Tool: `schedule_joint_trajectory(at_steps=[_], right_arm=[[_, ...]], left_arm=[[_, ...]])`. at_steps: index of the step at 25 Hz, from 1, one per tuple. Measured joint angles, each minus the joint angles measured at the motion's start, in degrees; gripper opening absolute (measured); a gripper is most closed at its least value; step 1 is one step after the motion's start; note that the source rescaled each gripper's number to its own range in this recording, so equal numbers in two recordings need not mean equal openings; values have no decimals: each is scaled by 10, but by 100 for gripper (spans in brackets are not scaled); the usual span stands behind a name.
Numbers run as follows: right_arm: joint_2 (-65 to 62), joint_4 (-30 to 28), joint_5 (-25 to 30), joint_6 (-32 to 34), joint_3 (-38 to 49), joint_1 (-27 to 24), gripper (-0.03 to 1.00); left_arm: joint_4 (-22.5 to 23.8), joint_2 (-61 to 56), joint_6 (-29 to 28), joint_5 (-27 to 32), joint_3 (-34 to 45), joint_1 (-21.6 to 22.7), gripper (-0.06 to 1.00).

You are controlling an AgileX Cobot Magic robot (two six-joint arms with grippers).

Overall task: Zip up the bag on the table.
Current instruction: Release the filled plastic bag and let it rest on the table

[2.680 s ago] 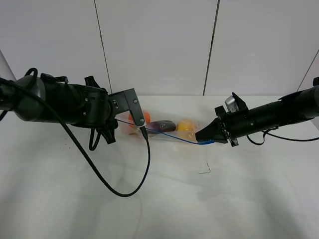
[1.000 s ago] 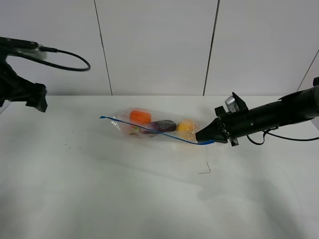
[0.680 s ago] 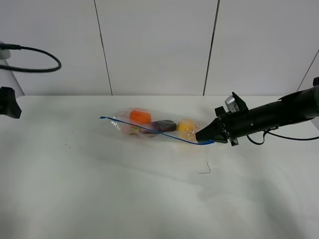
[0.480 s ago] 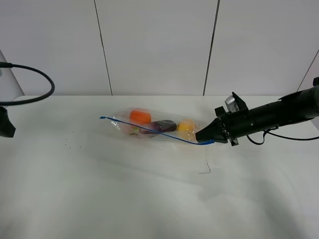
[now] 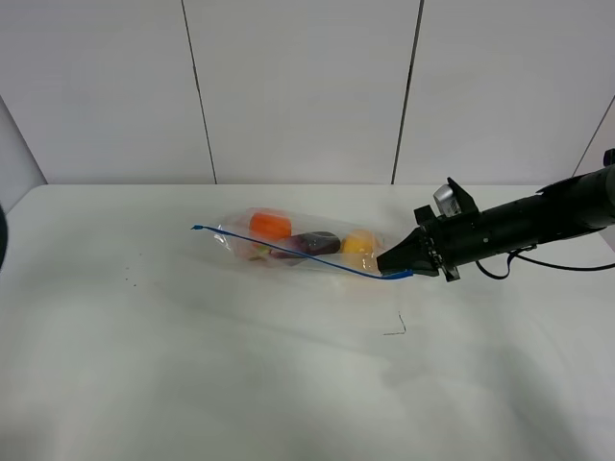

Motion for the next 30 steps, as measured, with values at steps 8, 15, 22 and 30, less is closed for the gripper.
schedule_joint_trajectory(at_steps=[8,15,22,30], right_arm=[[0,0,0,0,0,0,0],[0,-1,1,0,0,0,0],[0,-3,2,-2,0,0,0],[0,-3,2,-2,0,0,0]], left_arm=[[-14,-150,2,63,50,0,100],[-38,-231,16,85,88,0,100],[-43,-294,20,97,95,0,100],[-43,-343,20,98,97,0,100]])
